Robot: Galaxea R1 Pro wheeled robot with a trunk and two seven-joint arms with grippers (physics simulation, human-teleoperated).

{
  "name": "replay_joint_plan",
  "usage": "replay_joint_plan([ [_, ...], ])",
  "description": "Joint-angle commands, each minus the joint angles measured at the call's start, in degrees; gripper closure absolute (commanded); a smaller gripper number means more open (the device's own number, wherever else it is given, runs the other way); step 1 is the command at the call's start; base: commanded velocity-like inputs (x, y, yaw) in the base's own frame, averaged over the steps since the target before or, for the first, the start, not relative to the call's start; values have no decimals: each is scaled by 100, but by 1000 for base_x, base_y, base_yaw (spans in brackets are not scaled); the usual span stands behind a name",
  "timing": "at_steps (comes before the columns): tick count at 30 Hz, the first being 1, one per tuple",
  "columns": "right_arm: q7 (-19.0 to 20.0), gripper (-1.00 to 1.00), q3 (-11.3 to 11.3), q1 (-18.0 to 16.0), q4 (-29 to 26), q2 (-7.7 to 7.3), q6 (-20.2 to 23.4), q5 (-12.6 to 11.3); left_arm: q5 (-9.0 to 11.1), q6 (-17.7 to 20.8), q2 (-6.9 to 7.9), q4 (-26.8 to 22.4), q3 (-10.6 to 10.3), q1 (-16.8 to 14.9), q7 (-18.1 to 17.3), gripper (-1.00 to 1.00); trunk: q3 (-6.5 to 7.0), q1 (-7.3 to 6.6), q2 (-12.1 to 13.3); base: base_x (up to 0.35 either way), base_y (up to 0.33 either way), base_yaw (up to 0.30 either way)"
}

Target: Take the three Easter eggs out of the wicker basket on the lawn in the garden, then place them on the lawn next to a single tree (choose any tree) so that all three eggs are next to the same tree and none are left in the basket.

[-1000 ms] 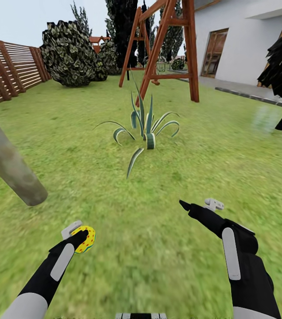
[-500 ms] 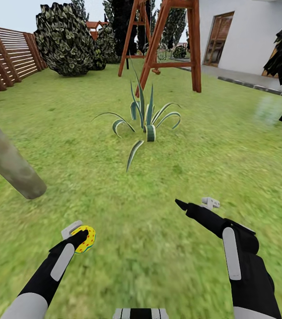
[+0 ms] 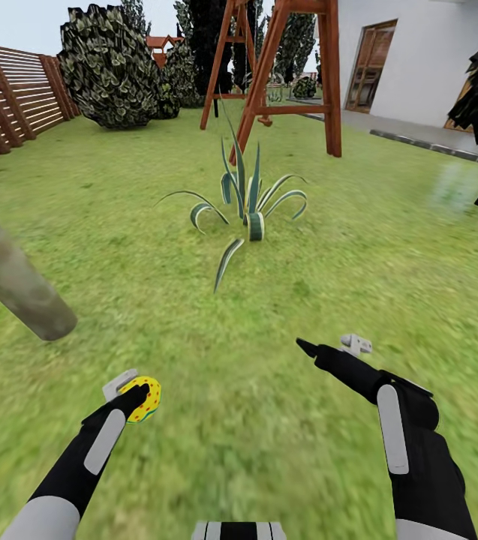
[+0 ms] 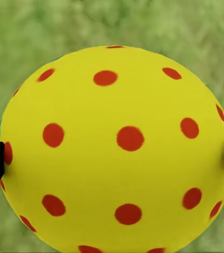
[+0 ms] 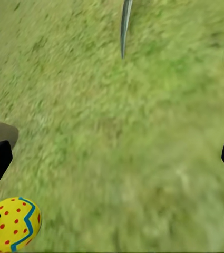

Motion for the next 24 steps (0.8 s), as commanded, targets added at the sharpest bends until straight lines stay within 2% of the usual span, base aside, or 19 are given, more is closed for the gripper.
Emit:
replay_joint_plan([
  [1, 38, -100, -17, -5, -2, 6, 33, 14, 47, 21, 2, -12, -2, 0, 36, 100, -5, 2, -2, 283, 0, 0],
  [6, 38, -100, -17, -5, -1, 6, 33, 14, 47, 21, 1, -11, -1, 1, 36, 100, -5, 2, -2, 321, 42, 0],
  [11, 38, -100, -17, -5, 1, 6, 33, 14, 47, 21, 2, -10, -1, 1, 36, 100, -5, 2, -2, 241, 187, 0],
  [20, 38, -100, -17, -5, -1, 6, 33, 14, 47, 21, -4, -14, -1, 1, 36, 100, -5, 2, -2, 32, 38, 0],
  [24, 38, -100, -17, -5, -1, 6, 33, 14, 47, 21, -4, -15, -1, 1, 36, 100, -94, 12, -7, 1, 1, 0],
])
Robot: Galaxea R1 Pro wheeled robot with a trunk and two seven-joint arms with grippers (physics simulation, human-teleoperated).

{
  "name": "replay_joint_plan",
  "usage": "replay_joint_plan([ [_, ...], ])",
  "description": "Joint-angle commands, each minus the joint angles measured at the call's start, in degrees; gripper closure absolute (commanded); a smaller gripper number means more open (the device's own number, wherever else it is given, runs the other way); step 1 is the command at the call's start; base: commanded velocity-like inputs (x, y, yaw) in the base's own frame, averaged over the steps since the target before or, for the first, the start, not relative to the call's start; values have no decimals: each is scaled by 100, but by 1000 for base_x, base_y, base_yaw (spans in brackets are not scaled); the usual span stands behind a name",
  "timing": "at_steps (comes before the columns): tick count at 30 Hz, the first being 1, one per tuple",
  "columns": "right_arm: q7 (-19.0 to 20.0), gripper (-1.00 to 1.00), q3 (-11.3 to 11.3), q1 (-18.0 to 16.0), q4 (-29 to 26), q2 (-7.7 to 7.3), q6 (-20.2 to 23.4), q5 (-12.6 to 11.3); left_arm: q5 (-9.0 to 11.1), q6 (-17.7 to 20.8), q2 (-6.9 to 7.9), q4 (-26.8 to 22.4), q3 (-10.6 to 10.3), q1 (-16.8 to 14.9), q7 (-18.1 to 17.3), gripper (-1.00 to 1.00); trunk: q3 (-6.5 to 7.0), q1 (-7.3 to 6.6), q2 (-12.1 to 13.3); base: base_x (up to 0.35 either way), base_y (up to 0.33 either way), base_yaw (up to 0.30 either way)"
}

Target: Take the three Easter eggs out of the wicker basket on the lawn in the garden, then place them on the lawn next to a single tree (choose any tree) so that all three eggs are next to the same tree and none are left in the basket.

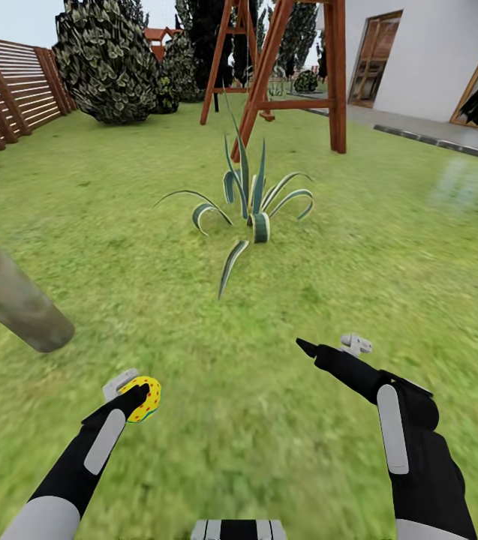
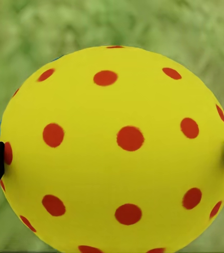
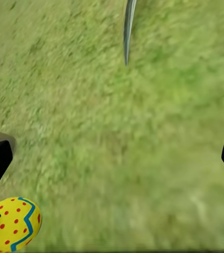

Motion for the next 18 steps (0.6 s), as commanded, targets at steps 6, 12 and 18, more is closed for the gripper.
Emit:
replay_joint_plan([
  [6, 38, -100, -16, -5, -3, 6, 33, 12, 47, 21, 1, -11, -3, -1, 36, 100, -138, 14, -10, 0, 0, 0],
  [12, 38, -100, -16, -5, -7, 6, 33, 12, 44, 21, 7, -11, -7, -1, 29, 100, -271, 29, -18, 0, 0, 0],
  [18, 38, -100, -16, -5, -5, 6, 33, 12, 40, 21, 10, -11, -10, -1, 29, 100, -404, 45, -26, 0, 0, 0],
])
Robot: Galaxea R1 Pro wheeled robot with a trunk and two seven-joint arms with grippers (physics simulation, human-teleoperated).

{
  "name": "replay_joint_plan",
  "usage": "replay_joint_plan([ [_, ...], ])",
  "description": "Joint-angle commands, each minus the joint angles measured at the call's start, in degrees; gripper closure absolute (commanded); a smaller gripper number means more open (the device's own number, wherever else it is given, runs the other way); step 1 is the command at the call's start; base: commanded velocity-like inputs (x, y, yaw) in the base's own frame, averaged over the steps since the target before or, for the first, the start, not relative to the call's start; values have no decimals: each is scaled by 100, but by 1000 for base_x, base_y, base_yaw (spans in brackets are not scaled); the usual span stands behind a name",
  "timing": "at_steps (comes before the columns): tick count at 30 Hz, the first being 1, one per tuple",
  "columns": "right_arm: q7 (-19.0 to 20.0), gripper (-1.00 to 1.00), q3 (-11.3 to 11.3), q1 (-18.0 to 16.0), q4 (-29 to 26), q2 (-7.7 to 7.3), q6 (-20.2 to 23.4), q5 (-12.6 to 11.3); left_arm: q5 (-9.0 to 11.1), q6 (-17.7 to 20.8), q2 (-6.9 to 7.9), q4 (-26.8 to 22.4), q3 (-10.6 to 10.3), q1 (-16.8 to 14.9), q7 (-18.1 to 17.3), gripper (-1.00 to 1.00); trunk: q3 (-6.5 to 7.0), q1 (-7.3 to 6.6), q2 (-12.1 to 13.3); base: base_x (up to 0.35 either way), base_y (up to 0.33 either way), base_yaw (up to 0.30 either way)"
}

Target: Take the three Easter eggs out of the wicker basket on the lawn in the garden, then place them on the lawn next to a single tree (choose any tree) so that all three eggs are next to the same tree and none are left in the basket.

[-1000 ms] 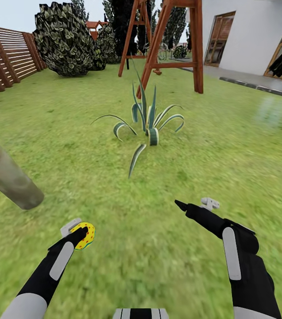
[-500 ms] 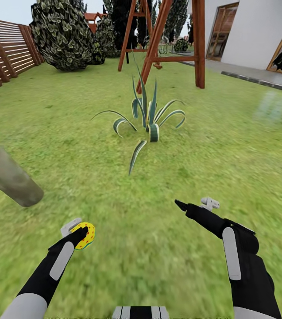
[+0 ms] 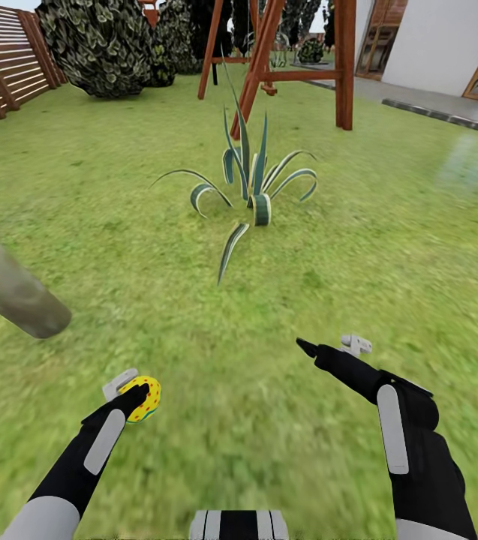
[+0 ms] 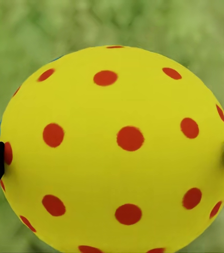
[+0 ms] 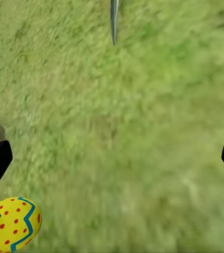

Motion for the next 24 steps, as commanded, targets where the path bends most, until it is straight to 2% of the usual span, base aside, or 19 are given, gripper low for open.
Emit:
replay_joint_plan([
  [1, 38, -100, -16, -5, -3, 6, 33, 12, 46, 9, 2, -11, -3, -1, 35, 100, -27, 1, -3, 0, 0, 0],
  [10, 38, -100, -16, -5, -6, 6, 33, 12, 11, -103, -7, -17, -56, -1, 34, 100, -227, 24, -16, 0, 0, 0],
  [13, 38, -100, -16, -5, -7, 6, 34, 12, 10, -109, -7, -24, -104, -1, 34, 100, -227, 24, -16, 0, 0, 0],
  [24, 38, -100, -16, -5, -10, 6, 33, 12, 9, -111, -6, -28, -118, -1, 34, 100, -448, 50, -29, 0, 0, 0],
])
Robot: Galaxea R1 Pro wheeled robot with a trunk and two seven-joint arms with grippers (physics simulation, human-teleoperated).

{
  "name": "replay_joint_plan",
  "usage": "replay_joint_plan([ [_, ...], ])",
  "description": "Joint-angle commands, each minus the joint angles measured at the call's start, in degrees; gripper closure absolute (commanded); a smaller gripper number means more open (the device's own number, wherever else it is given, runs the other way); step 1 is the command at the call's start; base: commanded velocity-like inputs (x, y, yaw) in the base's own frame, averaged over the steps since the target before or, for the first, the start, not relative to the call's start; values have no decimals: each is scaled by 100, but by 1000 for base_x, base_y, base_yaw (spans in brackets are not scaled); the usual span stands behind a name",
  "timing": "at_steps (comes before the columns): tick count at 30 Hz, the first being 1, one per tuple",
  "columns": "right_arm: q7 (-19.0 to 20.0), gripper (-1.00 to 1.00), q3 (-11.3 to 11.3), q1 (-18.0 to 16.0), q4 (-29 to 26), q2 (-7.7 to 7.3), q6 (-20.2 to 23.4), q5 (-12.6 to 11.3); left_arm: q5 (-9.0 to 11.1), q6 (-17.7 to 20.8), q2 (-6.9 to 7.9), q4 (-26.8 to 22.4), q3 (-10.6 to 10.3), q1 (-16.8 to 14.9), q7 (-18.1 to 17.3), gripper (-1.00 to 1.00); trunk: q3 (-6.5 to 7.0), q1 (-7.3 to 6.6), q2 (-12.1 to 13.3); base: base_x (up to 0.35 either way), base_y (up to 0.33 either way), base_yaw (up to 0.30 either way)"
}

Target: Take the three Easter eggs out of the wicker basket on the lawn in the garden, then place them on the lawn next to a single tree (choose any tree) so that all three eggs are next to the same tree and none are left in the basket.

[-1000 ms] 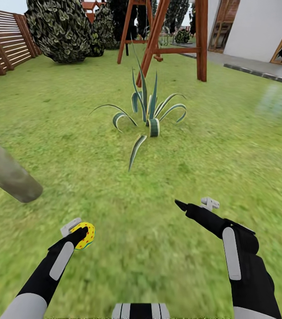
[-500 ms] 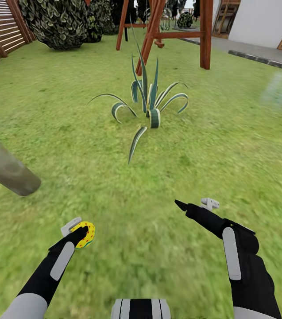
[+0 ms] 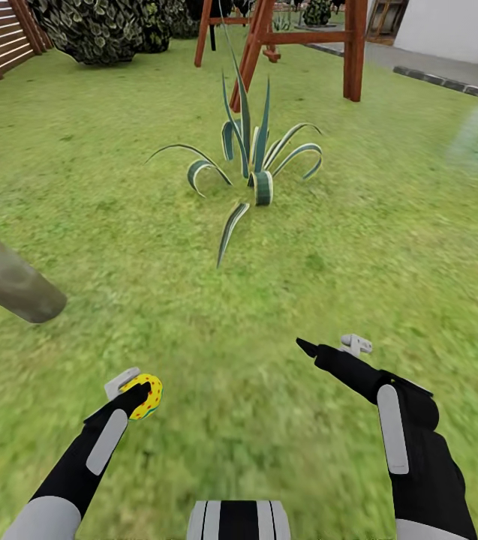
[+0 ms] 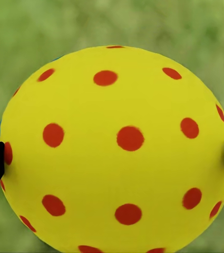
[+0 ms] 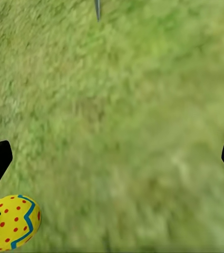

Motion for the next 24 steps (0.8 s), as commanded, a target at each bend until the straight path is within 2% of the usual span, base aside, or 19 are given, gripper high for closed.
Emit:
replay_joint_plan([
  [1, 38, -100, -17, -5, -4, 6, 32, 14, 46, 22, 1, -11, -3, -1, 35, 100, -4, -1, -2, 0, 0, 0],
  [4, 39, -100, -17, -5, -4, 6, 32, 14, 46, 22, 1, -11, -3, -1, 35, 100, -4, -1, -2, 0, 0, 0],
  [24, 56, -100, -17, -5, -4, 6, 32, 14, 46, 22, 1, -11, -3, -1, 35, 100, -447, 51, -28, 0, 0, 0],
])
